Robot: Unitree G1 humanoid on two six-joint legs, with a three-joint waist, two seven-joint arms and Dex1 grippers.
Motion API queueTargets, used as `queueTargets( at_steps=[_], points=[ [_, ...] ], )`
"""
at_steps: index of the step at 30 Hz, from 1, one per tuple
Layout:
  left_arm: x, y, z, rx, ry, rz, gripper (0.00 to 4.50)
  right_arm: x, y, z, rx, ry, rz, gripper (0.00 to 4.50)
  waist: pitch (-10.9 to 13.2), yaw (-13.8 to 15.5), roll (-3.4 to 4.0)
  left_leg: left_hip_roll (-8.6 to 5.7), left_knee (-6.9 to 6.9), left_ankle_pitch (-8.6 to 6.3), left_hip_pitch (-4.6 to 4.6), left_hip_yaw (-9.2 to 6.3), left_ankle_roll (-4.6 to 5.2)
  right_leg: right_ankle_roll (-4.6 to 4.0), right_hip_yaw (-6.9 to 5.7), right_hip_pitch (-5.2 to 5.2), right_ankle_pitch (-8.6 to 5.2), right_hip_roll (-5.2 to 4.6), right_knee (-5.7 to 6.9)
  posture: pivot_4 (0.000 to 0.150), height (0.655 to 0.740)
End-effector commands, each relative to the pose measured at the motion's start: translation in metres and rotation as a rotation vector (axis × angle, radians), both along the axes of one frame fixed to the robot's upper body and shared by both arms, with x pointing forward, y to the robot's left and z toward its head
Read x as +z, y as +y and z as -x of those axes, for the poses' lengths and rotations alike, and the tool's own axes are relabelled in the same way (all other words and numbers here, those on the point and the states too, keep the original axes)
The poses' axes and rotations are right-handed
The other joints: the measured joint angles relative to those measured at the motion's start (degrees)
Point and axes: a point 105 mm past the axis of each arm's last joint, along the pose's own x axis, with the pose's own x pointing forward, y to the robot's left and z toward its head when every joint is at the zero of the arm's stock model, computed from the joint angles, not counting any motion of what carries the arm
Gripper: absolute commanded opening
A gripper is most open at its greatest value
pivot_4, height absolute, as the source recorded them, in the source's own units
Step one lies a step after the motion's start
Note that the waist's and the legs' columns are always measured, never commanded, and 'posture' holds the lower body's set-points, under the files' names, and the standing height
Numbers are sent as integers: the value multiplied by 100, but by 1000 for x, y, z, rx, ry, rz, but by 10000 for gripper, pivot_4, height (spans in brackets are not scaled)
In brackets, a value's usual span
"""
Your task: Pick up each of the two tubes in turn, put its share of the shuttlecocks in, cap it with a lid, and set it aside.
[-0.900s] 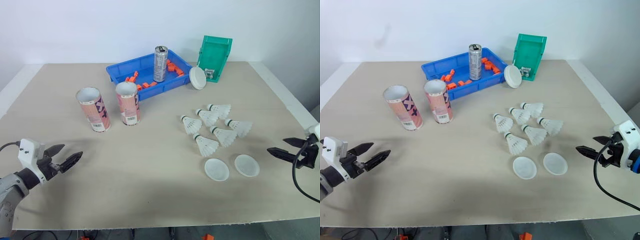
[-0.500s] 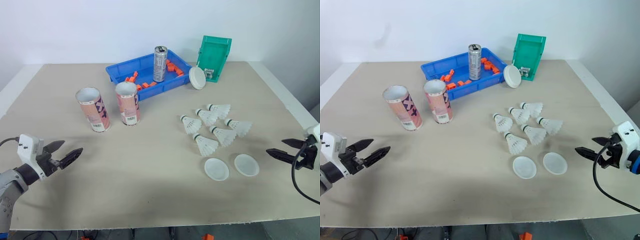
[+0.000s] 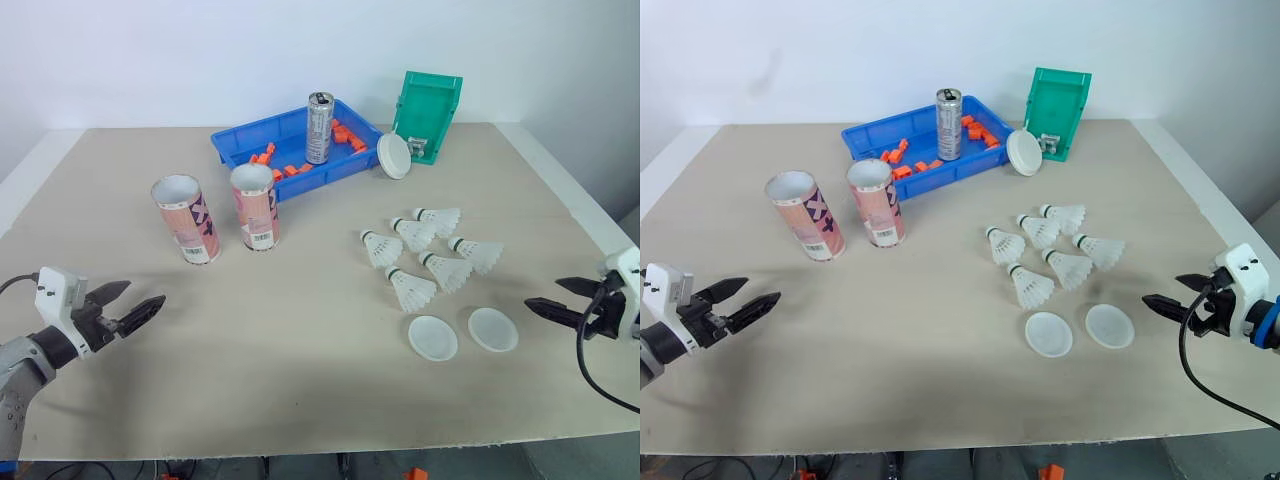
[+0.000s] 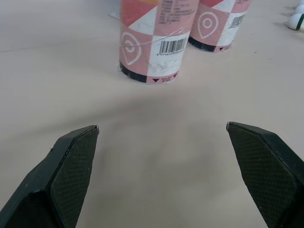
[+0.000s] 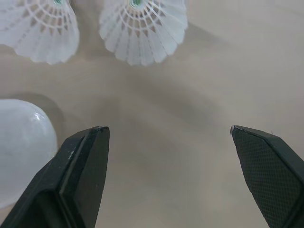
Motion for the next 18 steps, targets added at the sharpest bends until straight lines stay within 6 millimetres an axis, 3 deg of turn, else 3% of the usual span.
queueTargets(
  at_steps=[1, 5, 11, 15, 18],
  points=[
    [15, 6, -6, -6, -124, -76, 45000, 35, 17, -6, 64, -124, 10, 43855, 0, 1, 1, 0, 0, 0, 0, 0, 0, 0, 0, 0, 0, 0, 1, 1500, 7400],
    [24, 7, -19, 19, -246, -130, 45000, 63, 51, -8, 174, -212, 11, 43855, 0, 6, 1, 1, 3, 0, 0, 0, 0, 0, -1, 1, 3, 1, 1, 1500, 7400],
    [24, 0, -33, -13, -291, -129, 45000, 101, 137, 1, 427, -349, -87, 43855, 0, 10, -1, 3, 6, 0, -4, -1, 0, 5, 1, -1, 6, 2, 2, 1500, 7400],
    [22, -6, -48, -32, -292, -78, 45000, 102, 208, 18, 644, -360, -168, 43855, -1, 11, -5, 7, 6, 0, -5, -3, 1, 5, -1, 0, 6, 6, 2, 1500, 7400],
    [20, -10, -56, -42, -286, -65, 45000, 92, 241, 33, 749, -333, -213, 43855, 0, 11, -14, 10, 7, 0, -7, -6, 1, 5, -1, -1, 8, 11, 2, 1500, 7400]
  ],
)
